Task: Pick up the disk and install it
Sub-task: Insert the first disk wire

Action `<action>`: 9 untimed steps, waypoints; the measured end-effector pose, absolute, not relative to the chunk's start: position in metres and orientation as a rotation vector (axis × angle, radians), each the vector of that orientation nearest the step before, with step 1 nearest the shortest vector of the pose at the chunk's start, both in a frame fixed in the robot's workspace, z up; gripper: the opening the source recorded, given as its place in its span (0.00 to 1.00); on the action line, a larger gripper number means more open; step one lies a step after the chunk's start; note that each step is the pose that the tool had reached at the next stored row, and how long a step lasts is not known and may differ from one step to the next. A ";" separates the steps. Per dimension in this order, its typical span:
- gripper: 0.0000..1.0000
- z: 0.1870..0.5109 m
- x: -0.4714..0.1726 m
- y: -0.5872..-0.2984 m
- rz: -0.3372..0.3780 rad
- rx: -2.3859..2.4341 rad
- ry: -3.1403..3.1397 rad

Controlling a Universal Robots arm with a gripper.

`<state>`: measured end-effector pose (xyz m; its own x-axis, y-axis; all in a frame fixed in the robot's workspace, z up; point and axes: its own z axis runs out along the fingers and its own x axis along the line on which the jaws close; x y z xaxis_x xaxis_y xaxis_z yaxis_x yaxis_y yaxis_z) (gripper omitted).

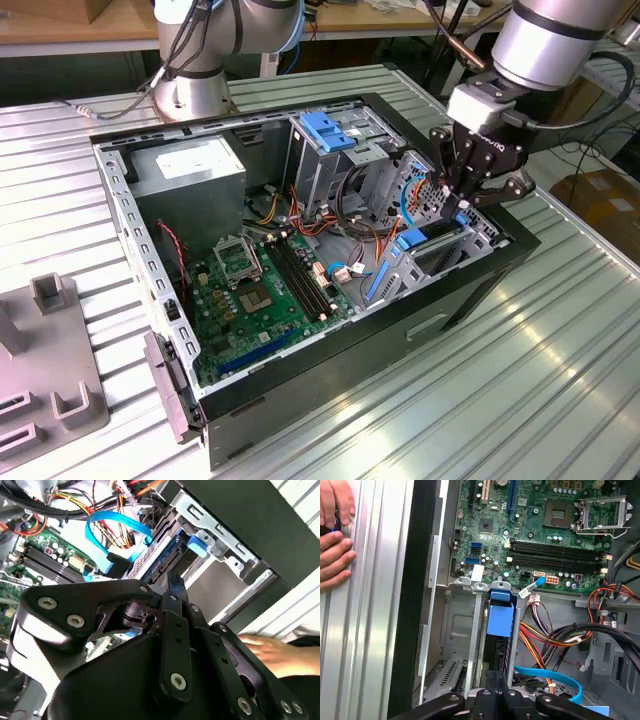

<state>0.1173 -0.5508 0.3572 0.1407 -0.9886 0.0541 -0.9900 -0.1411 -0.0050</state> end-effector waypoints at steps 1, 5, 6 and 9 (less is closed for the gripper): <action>0.11 0.357 0.120 -0.551 0.069 2.354 -2.032; 0.11 0.357 0.130 -0.550 0.069 2.362 -2.022; 0.11 0.357 0.134 -0.549 0.069 2.366 -2.018; 0.11 0.357 0.141 -0.547 0.069 2.372 -2.011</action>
